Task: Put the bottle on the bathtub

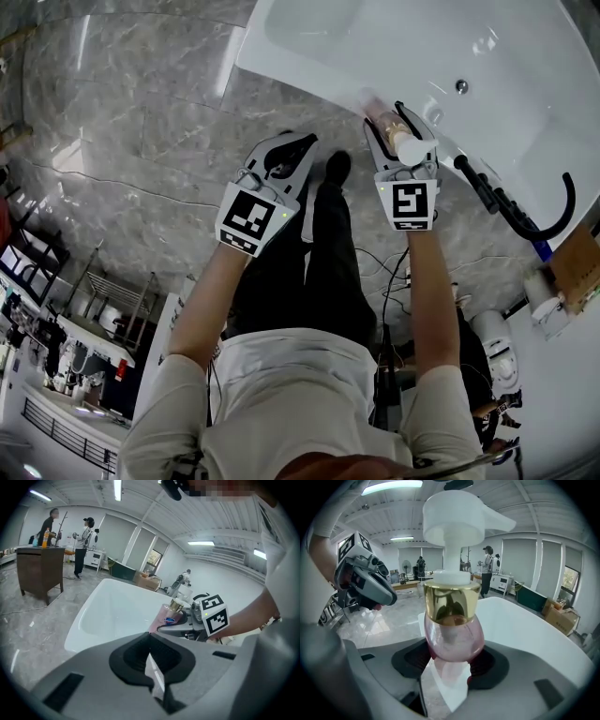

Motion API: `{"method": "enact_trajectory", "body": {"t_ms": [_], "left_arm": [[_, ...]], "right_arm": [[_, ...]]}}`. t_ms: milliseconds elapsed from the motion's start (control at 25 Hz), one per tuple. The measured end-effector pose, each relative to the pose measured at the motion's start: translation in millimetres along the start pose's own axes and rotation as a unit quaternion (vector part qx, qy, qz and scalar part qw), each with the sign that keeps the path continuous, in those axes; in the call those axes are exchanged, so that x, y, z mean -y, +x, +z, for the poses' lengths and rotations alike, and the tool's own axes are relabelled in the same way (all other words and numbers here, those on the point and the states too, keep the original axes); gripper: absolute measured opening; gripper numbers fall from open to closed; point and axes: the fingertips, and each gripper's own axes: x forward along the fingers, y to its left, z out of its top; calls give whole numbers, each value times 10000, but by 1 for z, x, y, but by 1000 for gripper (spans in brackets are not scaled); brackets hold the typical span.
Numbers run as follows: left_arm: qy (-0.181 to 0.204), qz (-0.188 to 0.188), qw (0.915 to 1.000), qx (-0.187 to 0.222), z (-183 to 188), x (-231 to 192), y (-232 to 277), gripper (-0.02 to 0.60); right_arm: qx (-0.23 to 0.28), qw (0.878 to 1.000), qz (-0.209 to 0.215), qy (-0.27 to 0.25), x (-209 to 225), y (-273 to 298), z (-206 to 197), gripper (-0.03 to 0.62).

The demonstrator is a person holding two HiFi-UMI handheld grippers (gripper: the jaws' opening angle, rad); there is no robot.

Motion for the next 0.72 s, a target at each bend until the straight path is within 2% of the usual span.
{"method": "enact_trajectory", "body": {"t_ms": [720], "left_arm": [[-21, 95, 9999, -43, -7, 10, -2, 8]], "right_arm": [[46, 9999, 143, -59, 0, -6, -3, 282]]}}
